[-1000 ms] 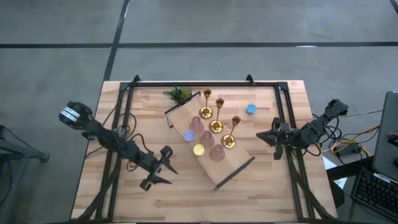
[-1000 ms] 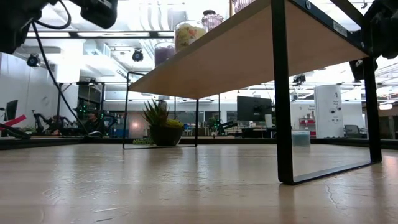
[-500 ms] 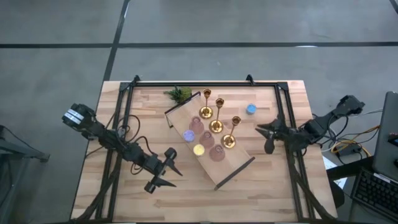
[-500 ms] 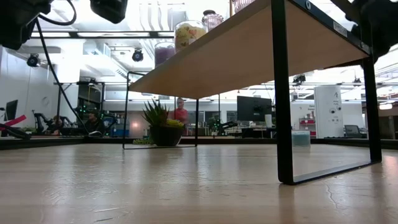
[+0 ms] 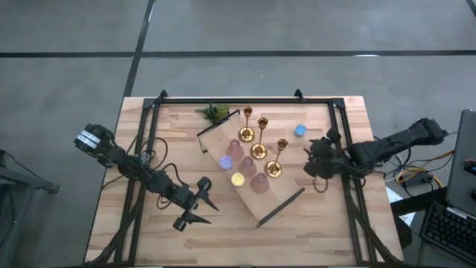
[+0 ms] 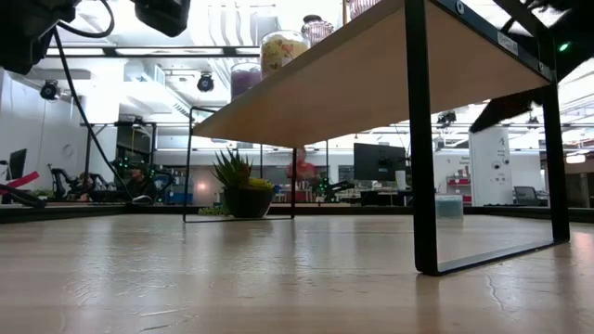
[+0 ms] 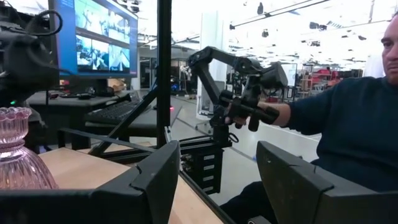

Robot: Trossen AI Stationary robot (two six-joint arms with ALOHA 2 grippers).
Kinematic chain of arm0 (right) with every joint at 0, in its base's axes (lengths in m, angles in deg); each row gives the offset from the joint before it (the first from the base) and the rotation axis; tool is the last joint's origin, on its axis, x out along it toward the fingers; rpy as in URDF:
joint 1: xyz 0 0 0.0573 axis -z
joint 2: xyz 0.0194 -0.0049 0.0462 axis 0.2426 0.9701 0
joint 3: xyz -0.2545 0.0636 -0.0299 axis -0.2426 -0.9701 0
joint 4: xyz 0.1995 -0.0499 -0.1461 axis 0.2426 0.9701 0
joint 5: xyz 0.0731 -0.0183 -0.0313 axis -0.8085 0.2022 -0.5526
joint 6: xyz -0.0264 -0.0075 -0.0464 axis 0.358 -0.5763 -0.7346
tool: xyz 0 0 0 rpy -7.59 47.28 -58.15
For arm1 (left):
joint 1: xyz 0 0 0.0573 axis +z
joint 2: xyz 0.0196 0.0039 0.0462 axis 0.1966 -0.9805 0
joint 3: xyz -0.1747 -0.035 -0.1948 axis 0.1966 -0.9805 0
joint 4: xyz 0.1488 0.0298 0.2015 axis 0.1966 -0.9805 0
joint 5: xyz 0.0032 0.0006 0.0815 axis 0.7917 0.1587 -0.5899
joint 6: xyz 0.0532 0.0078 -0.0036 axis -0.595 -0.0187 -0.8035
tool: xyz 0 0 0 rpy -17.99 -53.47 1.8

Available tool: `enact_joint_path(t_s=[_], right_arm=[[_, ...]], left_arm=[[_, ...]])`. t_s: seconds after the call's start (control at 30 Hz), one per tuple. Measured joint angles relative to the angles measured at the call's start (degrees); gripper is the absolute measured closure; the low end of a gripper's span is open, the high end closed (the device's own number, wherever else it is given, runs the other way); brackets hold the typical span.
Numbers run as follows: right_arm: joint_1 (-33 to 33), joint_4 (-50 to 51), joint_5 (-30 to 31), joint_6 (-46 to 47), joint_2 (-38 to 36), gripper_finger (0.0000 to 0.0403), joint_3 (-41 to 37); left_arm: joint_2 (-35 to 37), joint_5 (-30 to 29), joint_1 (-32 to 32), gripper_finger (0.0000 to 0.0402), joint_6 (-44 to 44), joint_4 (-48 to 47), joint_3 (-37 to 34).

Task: Pick & Place candle stick holders
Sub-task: Put the blue scented candle on the shelf aligned with the yellow scented candle

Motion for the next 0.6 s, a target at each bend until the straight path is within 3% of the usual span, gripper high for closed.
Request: enact_joint_path(t_s=[0.2,0.6], right_arm=[[14.75,0.95,-10.9,5.94,1.99,0.0226,1.41],[43.32,0.6,-27.96,1.82,2.36,0.0232,2.6]], left_arm=[[0.0,0.0,0.02,0.0183,0.02,-0.44,0.0],[0.0,-0.02,0.0,0.0184,0.17,-0.33,0.0]])
